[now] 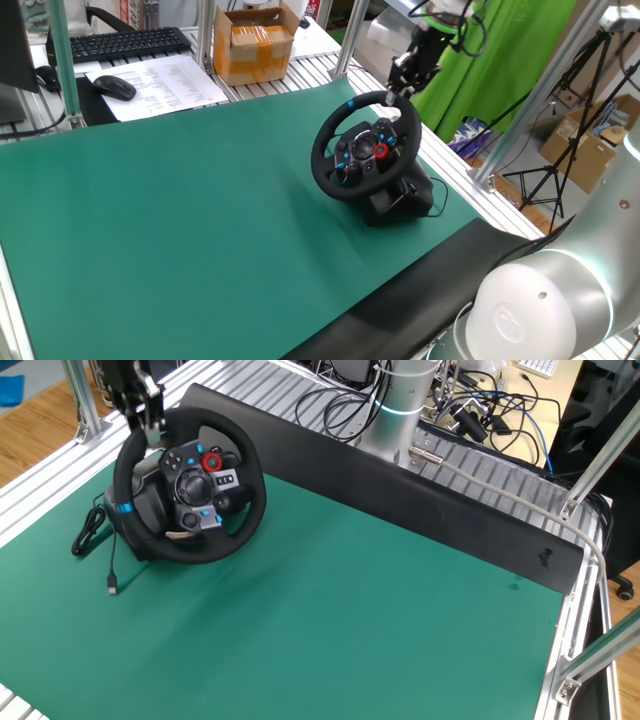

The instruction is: Rotate the steering wheel 90 degrees counterclockwise

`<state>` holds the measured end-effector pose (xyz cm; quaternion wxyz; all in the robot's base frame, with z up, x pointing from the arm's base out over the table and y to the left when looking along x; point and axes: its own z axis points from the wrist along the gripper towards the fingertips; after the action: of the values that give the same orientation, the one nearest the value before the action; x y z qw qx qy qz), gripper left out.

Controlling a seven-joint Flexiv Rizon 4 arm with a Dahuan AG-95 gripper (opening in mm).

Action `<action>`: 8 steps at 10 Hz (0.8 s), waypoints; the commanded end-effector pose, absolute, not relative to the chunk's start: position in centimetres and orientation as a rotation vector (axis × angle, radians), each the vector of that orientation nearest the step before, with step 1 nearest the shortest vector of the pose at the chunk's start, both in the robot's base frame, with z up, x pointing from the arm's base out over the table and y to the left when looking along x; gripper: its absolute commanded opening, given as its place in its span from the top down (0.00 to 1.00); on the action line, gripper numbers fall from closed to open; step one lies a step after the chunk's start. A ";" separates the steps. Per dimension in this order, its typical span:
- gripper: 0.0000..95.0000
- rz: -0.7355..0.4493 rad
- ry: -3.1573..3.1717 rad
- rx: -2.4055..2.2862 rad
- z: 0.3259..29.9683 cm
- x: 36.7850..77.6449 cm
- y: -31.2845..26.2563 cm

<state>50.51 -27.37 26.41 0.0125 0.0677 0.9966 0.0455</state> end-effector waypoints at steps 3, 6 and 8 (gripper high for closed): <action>0.20 0.130 3.110 0.176 27.6 50.9 -25.8; 0.80 0.132 3.110 0.199 29.5 51.8 -22.1; 1.00 0.135 3.091 0.218 30.1 52.0 -20.1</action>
<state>52.11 -19.86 30.36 0.0124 0.0745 0.9961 0.0454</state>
